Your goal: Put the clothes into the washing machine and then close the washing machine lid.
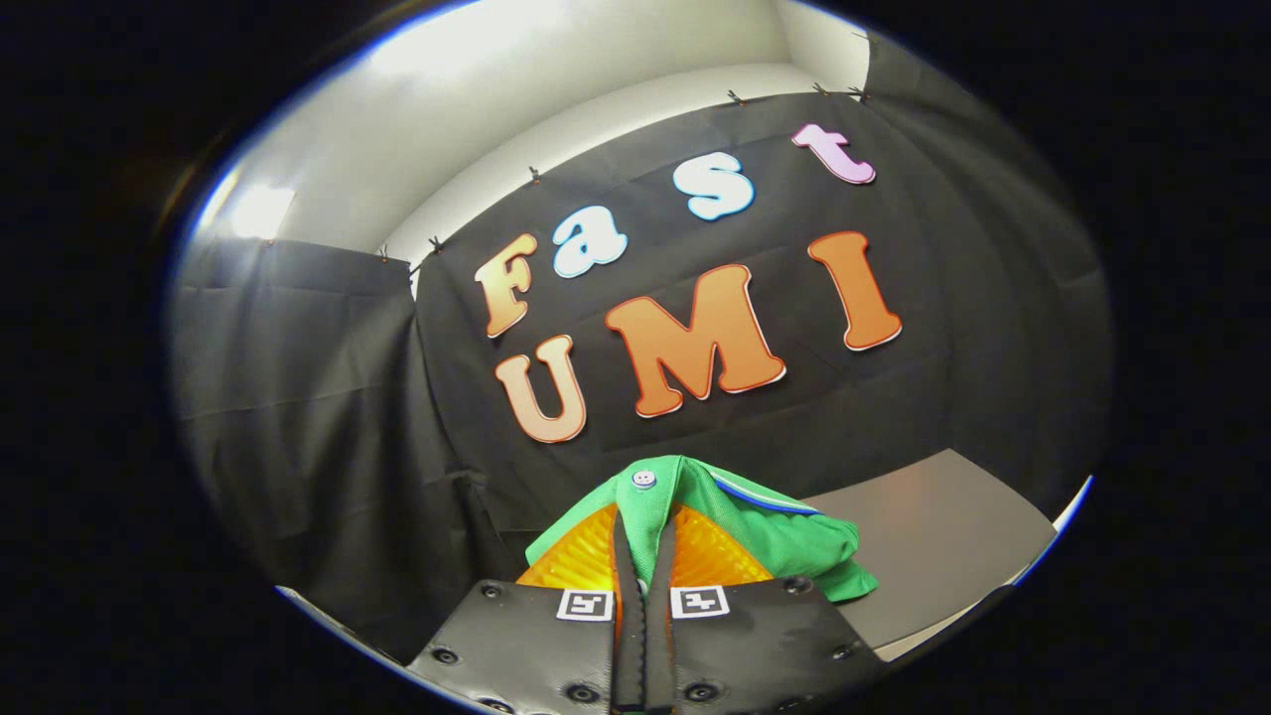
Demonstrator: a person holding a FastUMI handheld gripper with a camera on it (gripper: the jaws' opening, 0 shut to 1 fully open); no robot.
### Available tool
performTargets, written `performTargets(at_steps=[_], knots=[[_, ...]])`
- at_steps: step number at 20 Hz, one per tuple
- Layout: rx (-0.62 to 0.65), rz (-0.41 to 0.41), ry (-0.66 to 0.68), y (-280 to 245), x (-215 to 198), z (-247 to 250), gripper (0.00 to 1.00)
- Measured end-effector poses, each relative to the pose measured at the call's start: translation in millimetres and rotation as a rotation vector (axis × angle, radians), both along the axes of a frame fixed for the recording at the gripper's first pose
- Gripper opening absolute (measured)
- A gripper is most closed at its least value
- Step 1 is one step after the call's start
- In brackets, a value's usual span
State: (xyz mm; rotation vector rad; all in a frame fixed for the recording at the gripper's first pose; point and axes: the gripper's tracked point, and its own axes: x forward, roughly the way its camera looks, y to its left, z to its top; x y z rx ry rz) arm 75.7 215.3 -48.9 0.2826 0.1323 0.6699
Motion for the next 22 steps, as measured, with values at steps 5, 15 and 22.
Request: performTargets(at_steps=[5,15,22], knots=[[0.013,0.045,-0.021,59,-28,16,0.08],[-0.042,0.124,0.094,259,-24,-71,0.08],[-0.191,0.057,0.315,345,11,-244,0.08]])
